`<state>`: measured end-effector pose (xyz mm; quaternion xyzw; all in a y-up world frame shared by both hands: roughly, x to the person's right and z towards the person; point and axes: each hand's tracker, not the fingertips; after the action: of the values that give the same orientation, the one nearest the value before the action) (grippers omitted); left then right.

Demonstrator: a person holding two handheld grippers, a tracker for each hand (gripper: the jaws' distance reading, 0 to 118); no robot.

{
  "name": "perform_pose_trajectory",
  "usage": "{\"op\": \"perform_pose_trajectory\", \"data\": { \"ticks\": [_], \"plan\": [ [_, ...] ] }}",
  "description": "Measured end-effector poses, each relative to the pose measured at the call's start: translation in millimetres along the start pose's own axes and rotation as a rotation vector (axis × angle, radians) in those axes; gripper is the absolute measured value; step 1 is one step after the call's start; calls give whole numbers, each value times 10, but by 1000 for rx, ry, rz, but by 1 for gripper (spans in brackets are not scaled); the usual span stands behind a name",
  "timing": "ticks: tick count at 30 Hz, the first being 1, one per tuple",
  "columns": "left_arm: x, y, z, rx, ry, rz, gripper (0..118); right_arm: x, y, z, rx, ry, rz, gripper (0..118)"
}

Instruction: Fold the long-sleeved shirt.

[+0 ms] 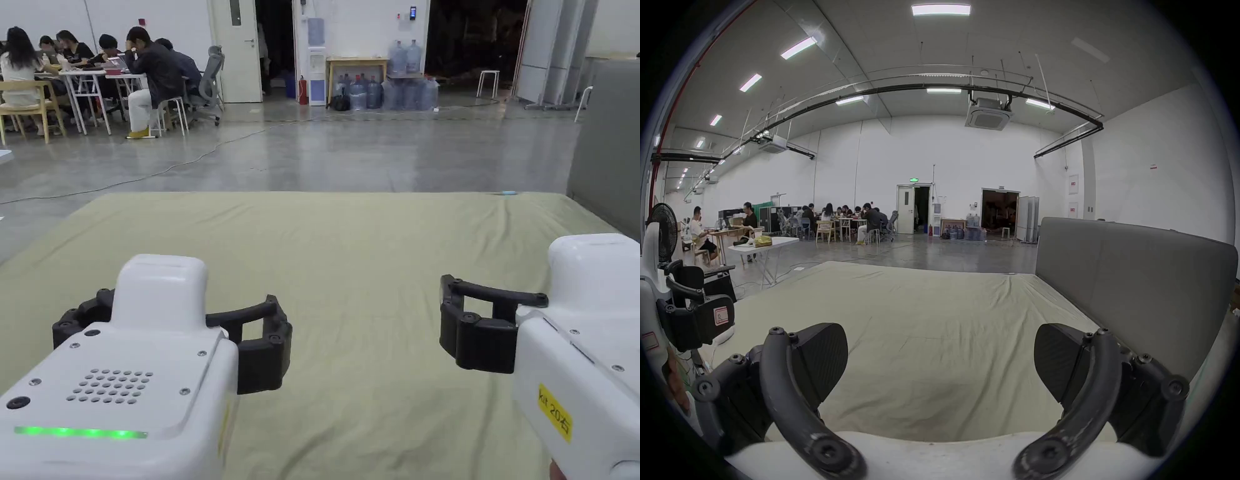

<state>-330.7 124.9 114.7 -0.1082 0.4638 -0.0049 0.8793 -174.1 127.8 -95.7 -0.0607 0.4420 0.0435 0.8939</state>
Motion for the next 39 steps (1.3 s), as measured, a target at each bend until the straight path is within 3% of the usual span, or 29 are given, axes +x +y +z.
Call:
{"op": "perform_pose_trajectory", "data": {
  "ticks": [8,9,10,11,12,16,22,23,25,28,31,34,37,39],
  "plan": [
    [-7,-16,13,5,-32,5,110,4,-12,11,2,7,-3,112],
    [-17,-39,41,46,-87,13,100,10,-27,21,11,48,-3,102],
    [8,-34,35,24,-60,1,49,2,-37,9,-3,68,7,72],
    [65,-24,-13,-23,-13,-27,0,-18,-39,-29,-43,66,21,27],
    [86,-53,-50,-4,-15,-25,0,-34,-63,-95,-97,25,43,0],
    [-19,-107,-89,-76,-116,70,0,-52,-133,-110,-62,28,46,0],
    [-473,2,135,-17,64,96,0,-206,14,-263,-33,56,47,0],
    [-645,-26,203,-18,98,130,0,-332,39,-271,-50,95,-1,0],
    [-1048,-115,350,-68,178,198,0,-712,83,-348,-88,267,-44,0],
    [-1613,-289,586,-144,326,227,0,-1511,116,-270,-73,509,32,0],
    [-1948,-416,810,-168,416,228,0,-2075,129,-104,-61,726,11,0],
    [-2037,-493,873,-187,411,221,0,-2284,119,-5,-54,808,-4,0],
    [-2042,-549,740,-187,356,233,0,-2238,50,-4,-53,789,39,0],
    [-2083,-643,563,-215,272,294,17,-2142,-24,-67,-88,761,69,0]
  ]
}}
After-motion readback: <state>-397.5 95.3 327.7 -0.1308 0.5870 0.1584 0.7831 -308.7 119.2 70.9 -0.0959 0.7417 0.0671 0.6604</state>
